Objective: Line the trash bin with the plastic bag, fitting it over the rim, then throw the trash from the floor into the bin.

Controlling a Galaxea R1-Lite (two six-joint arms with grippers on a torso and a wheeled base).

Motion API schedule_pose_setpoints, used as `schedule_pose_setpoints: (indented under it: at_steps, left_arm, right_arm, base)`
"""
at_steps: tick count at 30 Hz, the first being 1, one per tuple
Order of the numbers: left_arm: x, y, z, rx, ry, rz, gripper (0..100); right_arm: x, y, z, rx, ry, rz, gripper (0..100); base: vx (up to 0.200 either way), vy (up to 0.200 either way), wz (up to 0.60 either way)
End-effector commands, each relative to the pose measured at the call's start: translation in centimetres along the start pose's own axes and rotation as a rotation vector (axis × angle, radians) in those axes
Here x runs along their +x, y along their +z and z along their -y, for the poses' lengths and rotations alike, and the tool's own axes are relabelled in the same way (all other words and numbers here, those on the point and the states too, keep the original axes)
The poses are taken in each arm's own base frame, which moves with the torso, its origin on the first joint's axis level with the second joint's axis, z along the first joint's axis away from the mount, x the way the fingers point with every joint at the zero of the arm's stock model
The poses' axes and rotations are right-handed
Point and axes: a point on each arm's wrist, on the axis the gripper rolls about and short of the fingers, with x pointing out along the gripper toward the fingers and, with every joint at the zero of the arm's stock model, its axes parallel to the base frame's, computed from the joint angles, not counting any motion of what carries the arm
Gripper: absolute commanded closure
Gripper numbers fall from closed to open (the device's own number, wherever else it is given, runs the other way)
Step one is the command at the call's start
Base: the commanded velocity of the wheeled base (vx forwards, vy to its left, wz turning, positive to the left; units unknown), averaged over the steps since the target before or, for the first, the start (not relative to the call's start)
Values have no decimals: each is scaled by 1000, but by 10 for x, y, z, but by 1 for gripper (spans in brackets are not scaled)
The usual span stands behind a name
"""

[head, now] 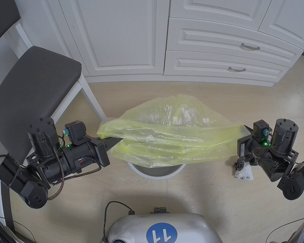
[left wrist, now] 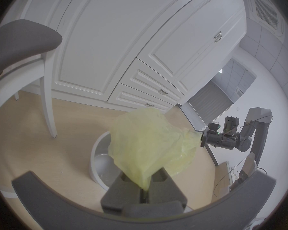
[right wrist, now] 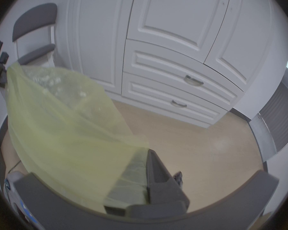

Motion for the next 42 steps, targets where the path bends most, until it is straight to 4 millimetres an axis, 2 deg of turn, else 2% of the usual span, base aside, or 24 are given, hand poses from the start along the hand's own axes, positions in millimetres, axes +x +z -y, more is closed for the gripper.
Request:
schedule_pose_setpoints:
  at_steps: [1, 2, 3, 4, 6, 9, 12, 15, 19, 23, 26, 28, 33, 34, 37, 38, 42]
  left_arm:
    - [15, -16, 4, -6, -42, -31, 100]
    - [23, -23, 11, -3, -75, -34, 100]
    - [26, -26, 14, 1, -92, -29, 100]
    - [26, -26, 15, 2, -96, -27, 100]
    - [32, -32, 29, 10, -149, -7, 100]
    - [35, -36, 41, 18, -192, 9, 100]
    - [35, -36, 43, 18, -195, 11, 100]
    - [38, -32, 42, -20, -143, 43, 100]
    - [40, -25, 42, -74, -122, 75, 100]
    - [34, -19, 43, -76, -85, 96, 100]
    - [27, -13, 44, -75, -66, 111, 100]
    - [23, -13, 41, -82, -48, 95, 100]
    - [37, -25, 25, -110, 1, 43, 100]
    - [47, -32, 18, -143, 11, 31, 100]
    - [61, -43, 7, -196, 30, 17, 100]
    - [63, -44, 4, -203, 34, 19, 100]
    - [74, -45, -9, -256, 53, 43, 100]
  right_arm:
    - [18, -12, -14, 16, 82, 65, 100]
    - [21, -10, -19, 44, 135, 168, 100]
    - [21, -12, -23, 48, 161, 193, 100]
    - [21, -14, -24, 46, 171, 193, 100]
    - [16, -25, -38, 28, 262, 155, 100]
    - [1, -25, -60, 59, 374, 153, 100]
    - [-7, -22, -74, 102, 433, 158, 100]
    - [-24, -15, -99, 181, 537, 164, 100]
    - [-38, -9, -114, 206, 591, 176, 100]
    - [-52, 0, -136, 309, 645, 177, 100]
    - [-55, 2, -150, 368, 662, 167, 100]
    - [-53, 2, -159, 399, 663, 161, 100]
    - [-48, -3, -162, 413, 653, 140, 100]
    - [-40, -5, -161, 423, 634, 135, 100]
    - [-16, -12, -163, 472, 588, 118, 100]
    - [-12, -14, -164, 478, 581, 115, 100]
    - [30, -32, -162, 499, 494, 99, 100]
  base:
    - [0, 0, 0]
    - [0, 0, 0]
    - [0, 0, 0]
    - [0, 0, 0]
    - [0, 0, 0]
    - [0, 0, 0]
    - [0, 0, 0]
    - [0, 0, 0]
    - [0, 0, 0]
    - [0, 0, 0]
    - [0, 0, 0]
    - [0, 0, 0]
    - [0, 0, 0]
    - [0, 0, 0]
    - [0, 0, 0]
    - [0, 0, 0]
    - [0, 0, 0]
